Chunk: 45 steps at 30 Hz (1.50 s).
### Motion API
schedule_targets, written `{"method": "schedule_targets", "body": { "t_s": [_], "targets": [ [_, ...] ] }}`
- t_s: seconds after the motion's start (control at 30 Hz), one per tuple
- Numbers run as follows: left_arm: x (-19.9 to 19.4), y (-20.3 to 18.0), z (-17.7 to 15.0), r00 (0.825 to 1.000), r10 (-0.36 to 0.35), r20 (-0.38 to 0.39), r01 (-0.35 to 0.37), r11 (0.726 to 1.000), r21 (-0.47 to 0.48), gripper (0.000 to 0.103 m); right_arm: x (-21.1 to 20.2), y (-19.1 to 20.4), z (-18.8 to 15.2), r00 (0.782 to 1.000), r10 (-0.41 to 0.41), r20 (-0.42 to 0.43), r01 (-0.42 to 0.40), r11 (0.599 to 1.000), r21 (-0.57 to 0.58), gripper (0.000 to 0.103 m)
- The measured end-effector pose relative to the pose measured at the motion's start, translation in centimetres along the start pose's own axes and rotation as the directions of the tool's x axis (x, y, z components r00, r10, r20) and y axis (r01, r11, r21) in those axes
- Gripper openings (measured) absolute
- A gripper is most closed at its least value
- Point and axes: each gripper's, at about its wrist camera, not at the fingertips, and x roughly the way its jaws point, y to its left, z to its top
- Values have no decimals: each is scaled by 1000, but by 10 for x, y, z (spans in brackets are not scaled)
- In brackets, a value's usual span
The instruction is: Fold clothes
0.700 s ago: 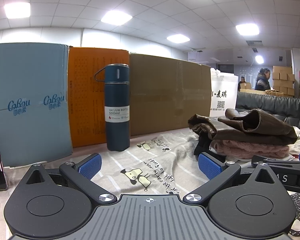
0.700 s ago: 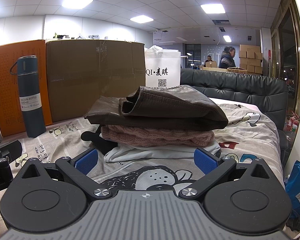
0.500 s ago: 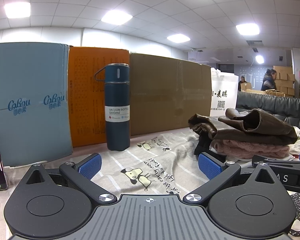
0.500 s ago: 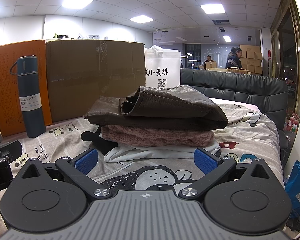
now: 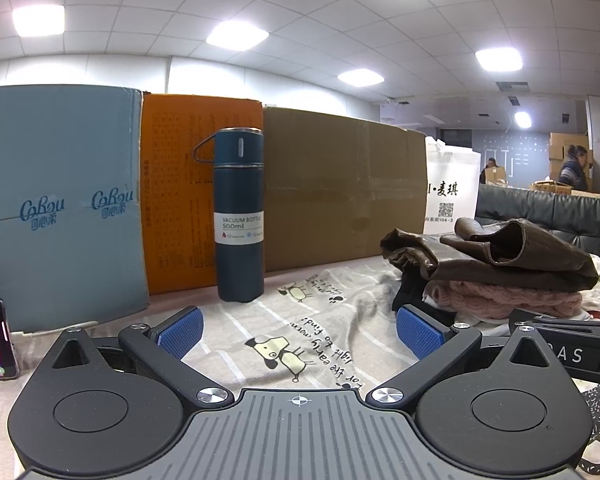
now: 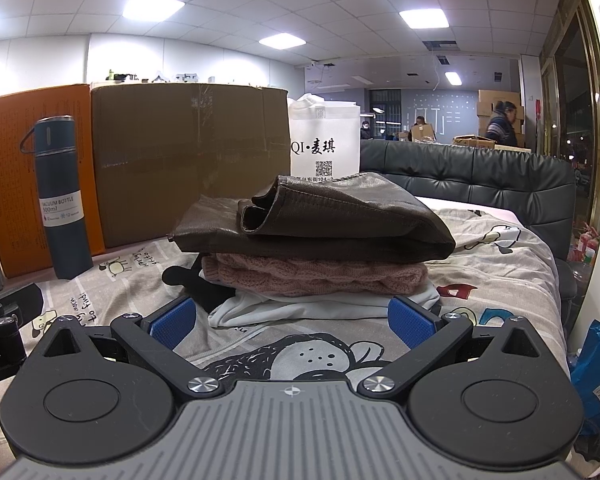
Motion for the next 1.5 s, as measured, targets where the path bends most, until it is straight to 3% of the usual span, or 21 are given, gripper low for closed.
{"method": "schedule_targets", "body": {
  "t_s": [0.63, 1.13, 1.37, 1.5],
  "targets": [
    [-4, -3, 0, 999, -37, 10, 36, 999, 20, 103, -5, -4, 1, 999, 26, 22, -27, 999, 38, 103],
    [-12, 2, 2, 997, 37, 69, -36, 999, -13, 103, -17, -17, 1, 990, 93, 104, -108, 983, 146, 103],
    [-19, -6, 4, 994, 43, 101, -46, 999, 28, 103, -27, -20, 1, 979, 128, 160, -155, 973, 172, 103],
    [-31, -8, 8, 988, 90, 124, -95, 995, 35, 103, -32, -27, 1, 970, 145, 193, -185, 961, 207, 103]
  ]
}}
